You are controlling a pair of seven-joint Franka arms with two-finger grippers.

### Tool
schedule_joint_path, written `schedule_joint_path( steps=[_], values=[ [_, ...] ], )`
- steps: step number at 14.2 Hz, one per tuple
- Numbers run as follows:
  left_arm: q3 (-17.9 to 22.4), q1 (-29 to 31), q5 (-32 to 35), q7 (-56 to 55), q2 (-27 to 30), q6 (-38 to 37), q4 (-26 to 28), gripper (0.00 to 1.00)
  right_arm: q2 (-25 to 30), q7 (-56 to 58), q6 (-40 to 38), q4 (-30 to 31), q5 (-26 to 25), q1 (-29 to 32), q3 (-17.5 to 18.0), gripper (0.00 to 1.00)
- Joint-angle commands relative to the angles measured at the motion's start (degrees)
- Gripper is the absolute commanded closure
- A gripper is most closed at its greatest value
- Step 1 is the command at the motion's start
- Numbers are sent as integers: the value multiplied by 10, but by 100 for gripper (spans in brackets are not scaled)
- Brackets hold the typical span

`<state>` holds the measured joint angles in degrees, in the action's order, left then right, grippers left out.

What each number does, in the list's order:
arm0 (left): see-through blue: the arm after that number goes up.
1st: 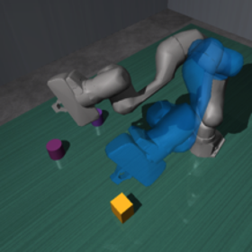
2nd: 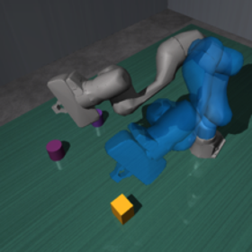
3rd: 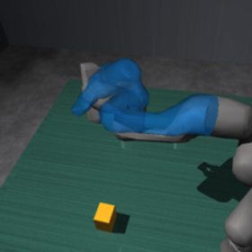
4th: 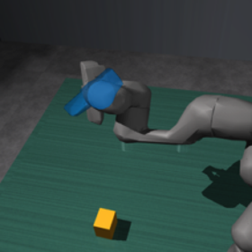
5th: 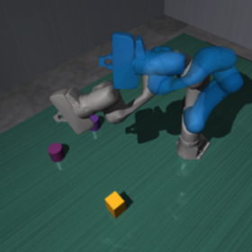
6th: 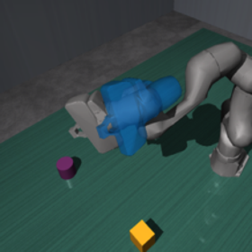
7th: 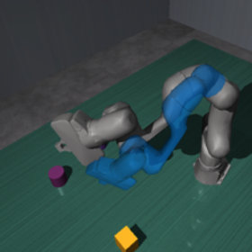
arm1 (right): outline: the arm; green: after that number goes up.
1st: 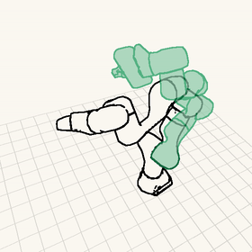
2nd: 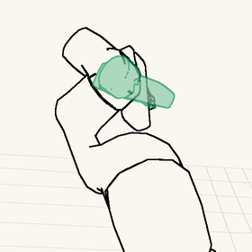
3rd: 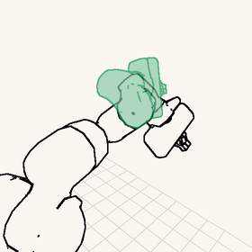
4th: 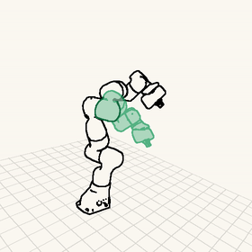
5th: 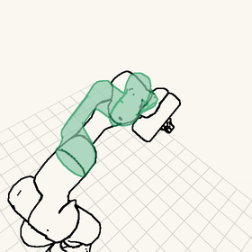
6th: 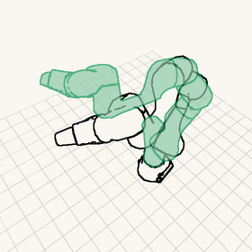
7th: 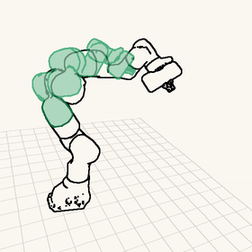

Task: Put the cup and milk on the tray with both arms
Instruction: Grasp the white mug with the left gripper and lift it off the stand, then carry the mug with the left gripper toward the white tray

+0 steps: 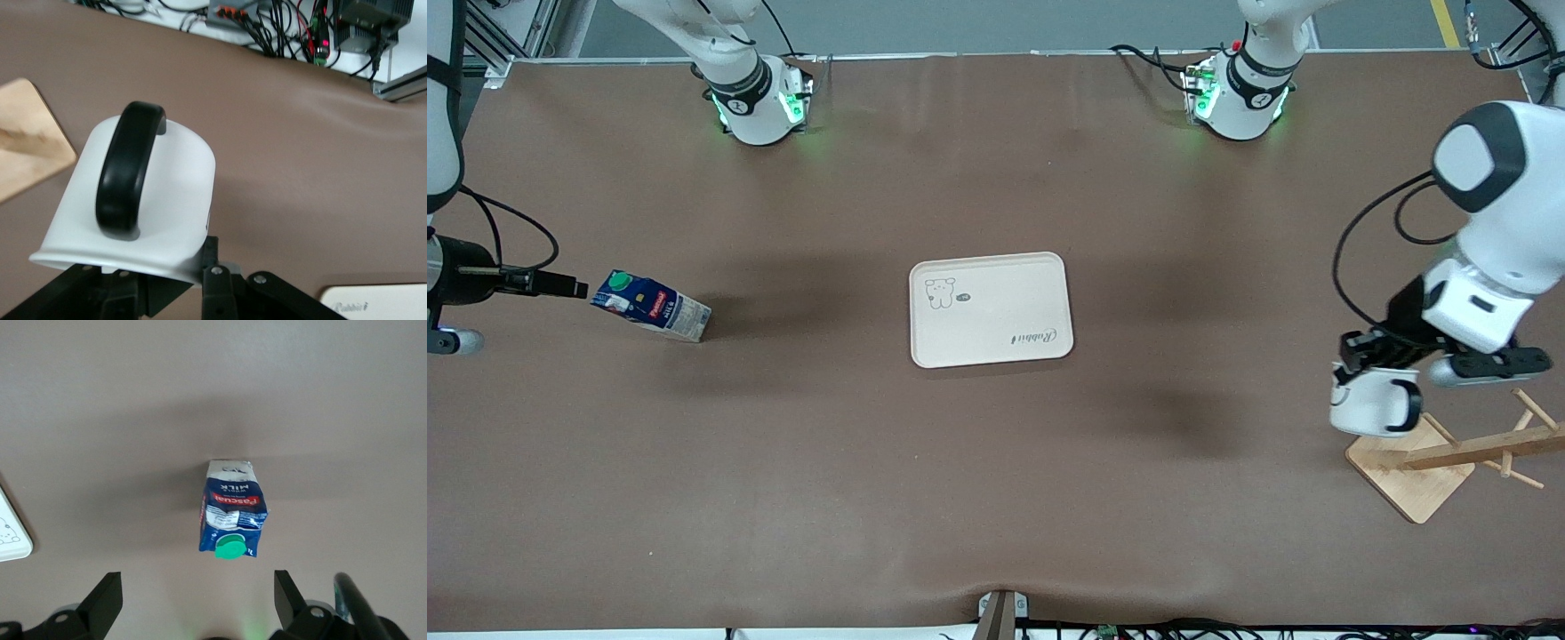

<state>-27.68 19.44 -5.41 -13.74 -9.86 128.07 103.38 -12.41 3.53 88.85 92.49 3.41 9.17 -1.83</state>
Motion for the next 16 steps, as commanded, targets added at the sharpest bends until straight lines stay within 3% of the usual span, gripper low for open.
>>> schedule_joint_path(
  steps=[1,6,10,14,16],
  values=[
    [0,-41,17,-68,-10,-22,-10,100,19,4,38,66,0,15,6,0],
    [-1,-130,17,-181,-53,-76,-13,100,91,5,176,232,1,24,6,0],
    [1,-219,26,-334,-107,-105,-35,100,103,5,190,262,1,24,6,0],
    [1,-296,38,-427,-175,-145,-99,100,123,5,315,343,1,26,6,0],
    [1,-327,34,-460,-221,-157,-136,100,121,4,322,349,1,31,6,0]
  ],
)
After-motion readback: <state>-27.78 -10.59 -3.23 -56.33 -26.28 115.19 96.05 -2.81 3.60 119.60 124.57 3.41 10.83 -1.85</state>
